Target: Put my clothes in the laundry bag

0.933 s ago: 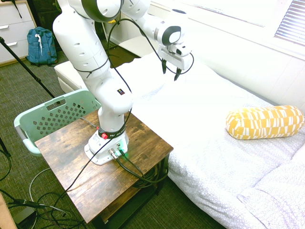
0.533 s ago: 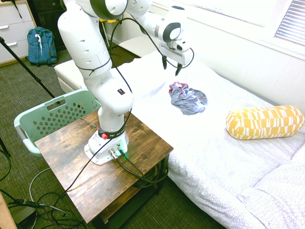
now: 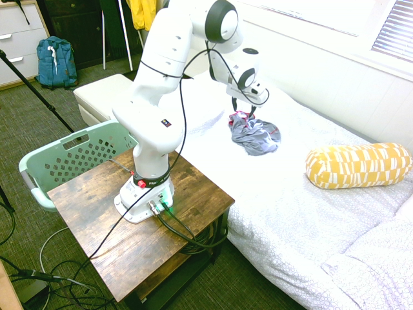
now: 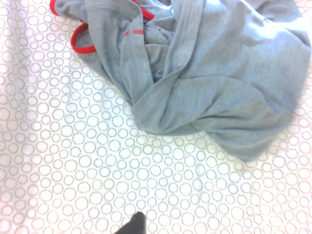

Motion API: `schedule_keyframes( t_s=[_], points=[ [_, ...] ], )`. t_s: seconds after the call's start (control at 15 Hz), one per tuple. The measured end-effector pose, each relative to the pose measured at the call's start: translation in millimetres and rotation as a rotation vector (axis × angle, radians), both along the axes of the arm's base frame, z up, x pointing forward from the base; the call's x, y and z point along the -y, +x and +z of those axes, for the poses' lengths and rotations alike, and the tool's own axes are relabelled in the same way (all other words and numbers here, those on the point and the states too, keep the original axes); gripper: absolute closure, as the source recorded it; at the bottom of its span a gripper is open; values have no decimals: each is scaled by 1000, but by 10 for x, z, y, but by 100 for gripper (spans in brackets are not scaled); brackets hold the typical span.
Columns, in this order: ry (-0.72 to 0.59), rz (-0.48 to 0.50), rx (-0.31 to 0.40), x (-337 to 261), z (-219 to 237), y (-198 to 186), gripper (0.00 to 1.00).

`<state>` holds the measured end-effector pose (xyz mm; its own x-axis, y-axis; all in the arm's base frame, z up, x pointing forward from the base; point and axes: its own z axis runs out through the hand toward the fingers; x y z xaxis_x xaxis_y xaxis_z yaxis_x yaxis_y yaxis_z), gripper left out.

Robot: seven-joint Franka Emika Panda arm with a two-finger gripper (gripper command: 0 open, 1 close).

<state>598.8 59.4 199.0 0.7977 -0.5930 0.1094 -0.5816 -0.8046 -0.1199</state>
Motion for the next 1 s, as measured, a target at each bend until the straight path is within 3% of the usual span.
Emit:
schedule_keyframes(
  t_s=[0.27,0.53,0.8,0.87,1.0],
  points=[
    [-16,19,-22,92,-908,531,0],
    [-33,59,-35,140,-1900,758,0],
    [-65,100,-4,83,-2291,1045,0],
    [-65,103,-13,62,-2335,1105,100],
    [-66,104,-31,63,-2450,1200,100]
  ],
)
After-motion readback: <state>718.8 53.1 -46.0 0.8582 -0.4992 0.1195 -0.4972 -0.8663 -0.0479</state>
